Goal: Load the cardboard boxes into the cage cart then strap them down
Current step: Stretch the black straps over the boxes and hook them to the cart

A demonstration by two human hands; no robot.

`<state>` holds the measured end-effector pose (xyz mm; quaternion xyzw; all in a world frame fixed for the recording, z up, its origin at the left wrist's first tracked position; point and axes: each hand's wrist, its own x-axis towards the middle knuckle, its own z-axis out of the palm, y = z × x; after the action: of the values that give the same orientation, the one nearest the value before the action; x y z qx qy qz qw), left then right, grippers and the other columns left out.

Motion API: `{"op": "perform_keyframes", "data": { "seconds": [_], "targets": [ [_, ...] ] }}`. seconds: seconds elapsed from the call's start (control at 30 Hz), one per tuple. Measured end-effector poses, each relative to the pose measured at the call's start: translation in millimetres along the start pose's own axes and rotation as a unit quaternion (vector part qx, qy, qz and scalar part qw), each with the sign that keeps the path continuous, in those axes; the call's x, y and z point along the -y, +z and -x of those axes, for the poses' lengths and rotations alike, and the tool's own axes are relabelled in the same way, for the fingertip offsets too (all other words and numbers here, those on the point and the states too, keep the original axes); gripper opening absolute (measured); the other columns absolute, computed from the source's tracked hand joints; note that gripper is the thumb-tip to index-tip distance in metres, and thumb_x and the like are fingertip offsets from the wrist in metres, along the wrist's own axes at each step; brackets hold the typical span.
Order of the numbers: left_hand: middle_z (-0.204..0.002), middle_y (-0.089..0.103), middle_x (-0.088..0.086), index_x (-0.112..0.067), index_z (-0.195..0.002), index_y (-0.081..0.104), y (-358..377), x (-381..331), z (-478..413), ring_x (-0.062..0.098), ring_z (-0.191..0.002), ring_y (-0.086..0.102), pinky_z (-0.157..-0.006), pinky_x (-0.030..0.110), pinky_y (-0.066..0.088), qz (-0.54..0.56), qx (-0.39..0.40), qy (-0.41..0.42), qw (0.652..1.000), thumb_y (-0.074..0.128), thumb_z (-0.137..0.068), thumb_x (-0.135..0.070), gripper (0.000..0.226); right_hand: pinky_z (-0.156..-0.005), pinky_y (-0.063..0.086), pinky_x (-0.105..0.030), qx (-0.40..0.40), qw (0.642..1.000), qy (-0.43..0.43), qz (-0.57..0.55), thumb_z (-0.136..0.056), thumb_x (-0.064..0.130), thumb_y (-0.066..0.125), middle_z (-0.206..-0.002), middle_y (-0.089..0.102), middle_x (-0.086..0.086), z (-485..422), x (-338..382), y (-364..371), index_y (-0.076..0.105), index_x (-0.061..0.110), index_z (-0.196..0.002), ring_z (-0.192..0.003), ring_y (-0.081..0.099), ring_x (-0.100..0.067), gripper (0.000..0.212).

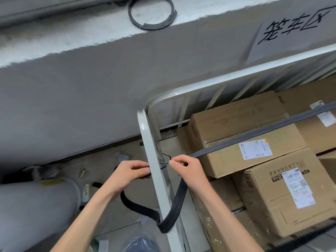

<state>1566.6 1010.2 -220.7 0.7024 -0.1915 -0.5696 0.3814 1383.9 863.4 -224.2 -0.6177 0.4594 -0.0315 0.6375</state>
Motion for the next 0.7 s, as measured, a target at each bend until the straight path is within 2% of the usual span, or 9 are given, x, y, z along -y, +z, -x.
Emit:
{"op": "perform_keyframes", "data": {
  "seconds": [0.1, 0.2, 0.3, 0.37, 0.43, 0.5, 0.57, 0.63, 0.7],
  "targets": [
    [-0.113, 0.075, -0.006, -0.028, -0.113, 0.076, -4, -10, 8, 0.011, -0.108, 0.069, -0.096, 0.025, 0.053, -0.023, 0.01, 0.018, 1.0, 0.072, -0.09, -0.022, 0.024, -0.063, 0.045, -0.018, -0.015, 1.0, 0.0, -0.013, -0.089, 0.027, 0.068, -0.063, 0.054, 0.012, 1, 6, -2, 0.072, 0.029, -0.083, -0.066, 0.052, -0.005, 0.007],
    [-0.11, 0.074, -0.013, -0.034, -0.115, 0.069, -9, -23, 20, 0.003, -0.107, 0.066, -0.101, 0.036, 0.051, -0.058, -0.149, 0.052, 0.986, 0.065, -0.096, -0.018, 0.025, -0.062, 0.044, -0.02, -0.038, 0.999, 0.003, -0.035, -0.089, 0.026, 0.067, -0.062, 0.05, 0.012, 5, 11, -6, 0.071, 0.026, -0.081, -0.066, 0.051, -0.009, 0.008],
    [-0.106, 0.068, -0.022, -0.038, -0.11, 0.067, 4, -51, 34, 0.0, -0.104, 0.061, -0.089, 0.024, 0.049, -0.125, -0.264, 0.17, 0.941, 0.058, -0.096, -0.024, 0.021, -0.064, 0.044, -0.024, -0.062, 0.997, 0.006, -0.055, -0.089, 0.023, 0.067, -0.063, 0.048, 0.01, 10, 14, -14, 0.07, 0.024, -0.079, -0.067, 0.051, -0.012, 0.01],
    [-0.113, 0.066, -0.02, -0.032, -0.117, 0.068, 20, -75, 34, 0.005, -0.11, 0.057, -0.09, 0.024, 0.046, -0.267, -0.242, 0.249, 0.899, 0.056, -0.092, -0.03, 0.027, -0.065, 0.045, -0.026, -0.077, 0.995, 0.006, -0.058, -0.089, 0.022, 0.066, -0.066, 0.048, 0.007, 13, 16, -21, 0.069, 0.023, -0.08, -0.068, 0.051, -0.013, 0.01],
    [-0.129, 0.064, -0.007, -0.023, -0.131, 0.063, 36, -93, 23, 0.018, -0.124, 0.053, -0.097, 0.036, 0.041, -0.448, -0.178, 0.273, 0.833, 0.061, -0.092, -0.034, 0.04, -0.064, 0.044, -0.025, -0.093, 0.993, 0.003, -0.07, -0.09, 0.024, 0.064, -0.069, 0.05, 0.006, 18, 18, -30, 0.069, 0.023, -0.083, -0.07, 0.053, -0.014, 0.008],
    [-0.148, 0.05, -0.004, -0.02, -0.146, 0.047, 52, -105, 5, 0.021, -0.141, 0.037, -0.109, 0.039, 0.03, -0.582, -0.094, 0.219, 0.778, 0.06, -0.095, -0.041, 0.057, -0.064, 0.044, -0.027, -0.112, 0.989, -0.001, -0.093, -0.09, 0.027, 0.064, -0.07, 0.051, 0.007, 25, 21, -42, 0.069, 0.024, -0.085, -0.07, 0.054, -0.014, 0.008],
    [-0.154, 0.043, -0.005, -0.02, -0.148, 0.042, 68, -111, -15, 0.02, -0.148, 0.025, -0.116, 0.038, 0.021, -0.646, -0.018, 0.164, 0.746, 0.056, -0.096, -0.048, 0.061, -0.064, 0.045, -0.028, -0.128, 0.986, -0.009, -0.104, -0.09, 0.028, 0.064, -0.069, 0.051, 0.01, 34, 23, -55, 0.069, 0.025, -0.086, -0.069, 0.054, -0.013, 0.007],
    [-0.133, 0.059, -0.003, -0.022, -0.122, 0.057, 85, -118, -29, 0.021, -0.139, 0.039, -0.109, 0.038, 0.027, -0.659, 0.036, 0.132, 0.74, 0.058, -0.094, -0.049, 0.039, -0.065, 0.045, -0.027, -0.139, 0.984, -0.019, -0.113, -0.091, 0.025, 0.064, -0.07, 0.05, 0.008, 43, 23, -68, 0.068, 0.023, -0.086, -0.069, 0.052, -0.012, 0.007],
    [-0.094, 0.062, -0.005, -0.023, -0.091, 0.051, 99, -126, -35, 0.02, -0.111, 0.058, -0.088, 0.035, 0.036, -0.643, 0.056, 0.138, 0.751, 0.061, -0.093, -0.045, 0.025, -0.065, 0.046, -0.025, -0.148, 0.982, -0.023, -0.118, -0.092, 0.024, 0.062, -0.071, 0.049, 0.006, 53, 21, -79, 0.067, 0.02, -0.088, -0.069, 0.051, -0.011, 0.007]
  ]
}}
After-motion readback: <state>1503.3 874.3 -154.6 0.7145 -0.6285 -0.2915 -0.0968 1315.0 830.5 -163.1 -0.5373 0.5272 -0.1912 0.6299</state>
